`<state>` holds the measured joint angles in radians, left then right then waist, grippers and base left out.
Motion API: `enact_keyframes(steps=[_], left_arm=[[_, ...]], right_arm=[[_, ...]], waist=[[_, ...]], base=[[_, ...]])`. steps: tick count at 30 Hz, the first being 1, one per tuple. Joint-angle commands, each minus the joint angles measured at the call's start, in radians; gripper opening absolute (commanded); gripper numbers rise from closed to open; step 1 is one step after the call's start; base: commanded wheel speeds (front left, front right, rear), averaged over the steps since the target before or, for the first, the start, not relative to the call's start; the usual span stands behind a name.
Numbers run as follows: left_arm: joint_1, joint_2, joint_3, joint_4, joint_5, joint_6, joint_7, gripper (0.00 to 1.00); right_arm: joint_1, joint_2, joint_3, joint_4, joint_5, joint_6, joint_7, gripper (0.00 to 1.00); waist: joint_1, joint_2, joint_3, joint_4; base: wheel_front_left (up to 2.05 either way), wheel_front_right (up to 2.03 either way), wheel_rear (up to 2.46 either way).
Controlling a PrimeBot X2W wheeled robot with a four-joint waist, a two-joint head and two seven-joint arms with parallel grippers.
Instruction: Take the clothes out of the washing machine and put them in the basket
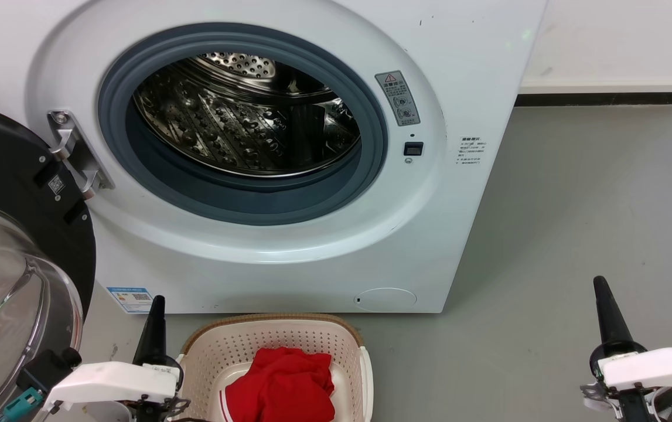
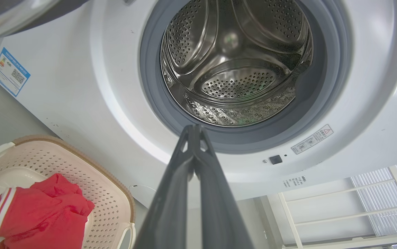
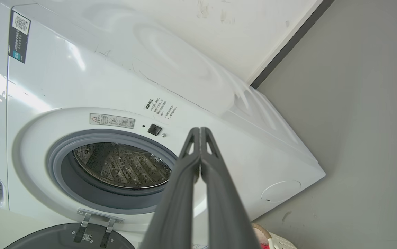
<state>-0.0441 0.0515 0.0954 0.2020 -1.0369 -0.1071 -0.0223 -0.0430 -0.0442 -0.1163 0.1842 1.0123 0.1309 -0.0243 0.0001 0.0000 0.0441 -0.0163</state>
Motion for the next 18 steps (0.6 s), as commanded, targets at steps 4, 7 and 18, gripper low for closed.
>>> enact_keyframes(steps=[4,7,18], left_arm=[[-0.024,0.001,0.004,-0.001,-0.059,-0.008,0.013,0.00],[-0.027,0.001,0.005,0.002,-0.092,-0.009,0.022,0.00],[-0.037,0.000,0.009,0.011,-0.205,-0.013,0.049,0.00]], right_arm=[[-0.026,-0.006,0.001,0.000,0.063,0.000,0.013,0.00],[-0.029,-0.006,0.001,0.004,0.097,0.000,0.022,0.00],[-0.040,-0.007,0.002,0.018,0.215,0.000,0.050,0.00]], waist=[[-0.0001,0.0000,-0.003,0.001],[-0.0001,0.0000,-0.005,0.002],[-0.0001,0.0000,-0.012,0.005]], base=[[0.00,0.00,0.00],[0.00,0.00,0.00],[0.00,0.00,0.00]])
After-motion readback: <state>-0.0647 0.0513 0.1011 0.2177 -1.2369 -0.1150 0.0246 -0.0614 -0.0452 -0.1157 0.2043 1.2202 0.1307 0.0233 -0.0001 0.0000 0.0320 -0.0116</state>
